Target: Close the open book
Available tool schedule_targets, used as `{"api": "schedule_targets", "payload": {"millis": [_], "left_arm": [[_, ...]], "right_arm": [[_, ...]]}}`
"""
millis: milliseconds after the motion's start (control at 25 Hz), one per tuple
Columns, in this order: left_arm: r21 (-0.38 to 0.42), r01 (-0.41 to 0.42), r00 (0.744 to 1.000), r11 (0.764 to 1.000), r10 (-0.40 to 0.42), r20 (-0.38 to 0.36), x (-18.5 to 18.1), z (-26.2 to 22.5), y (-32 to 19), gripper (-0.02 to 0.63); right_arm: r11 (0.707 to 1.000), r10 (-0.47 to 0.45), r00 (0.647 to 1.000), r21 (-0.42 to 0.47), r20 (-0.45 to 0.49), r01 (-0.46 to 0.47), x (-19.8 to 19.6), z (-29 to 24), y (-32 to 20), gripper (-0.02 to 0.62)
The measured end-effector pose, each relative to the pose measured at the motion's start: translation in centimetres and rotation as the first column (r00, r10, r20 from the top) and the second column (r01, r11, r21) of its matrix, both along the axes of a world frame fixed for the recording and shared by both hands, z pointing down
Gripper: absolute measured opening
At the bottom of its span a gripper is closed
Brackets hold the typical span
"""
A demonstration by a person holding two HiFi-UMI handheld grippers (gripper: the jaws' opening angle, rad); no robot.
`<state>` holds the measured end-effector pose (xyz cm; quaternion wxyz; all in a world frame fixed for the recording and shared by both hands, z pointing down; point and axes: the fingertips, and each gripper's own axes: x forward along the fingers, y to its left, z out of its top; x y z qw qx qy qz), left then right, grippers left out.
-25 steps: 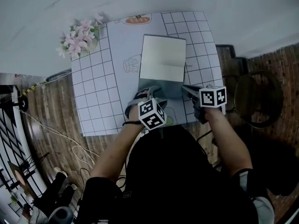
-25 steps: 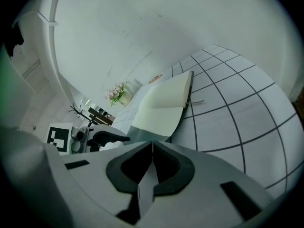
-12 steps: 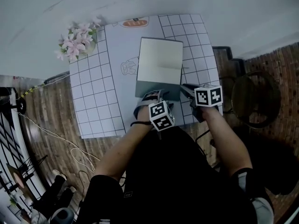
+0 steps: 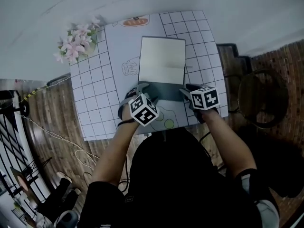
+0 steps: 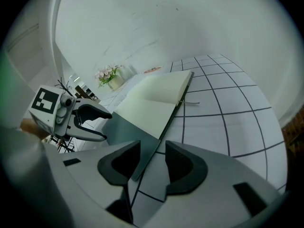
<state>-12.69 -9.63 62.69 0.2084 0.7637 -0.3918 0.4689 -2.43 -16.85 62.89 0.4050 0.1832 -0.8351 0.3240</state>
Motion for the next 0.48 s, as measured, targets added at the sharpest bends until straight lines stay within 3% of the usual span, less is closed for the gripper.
{"api": "schedule_targets", "payload": {"millis": [360,480], "left_arm": [[-0.042,0.024,0.999,0.999,-0.025,-0.034,0.4,1.5,1.2,0.239],[-0.041,0.032,0.998,0.999,-0.035,-0.057,0.4,1.5,1.3,0.241]], "right_arm": [[1.000,-0.025,1.000,0.010,0.001,0.025,-1.3,0.1,1.1,0.179],[0.996,0.077,0.997,-0.042,0.029,-0.076,-0.9,0.1,0.6,0.178]]}}
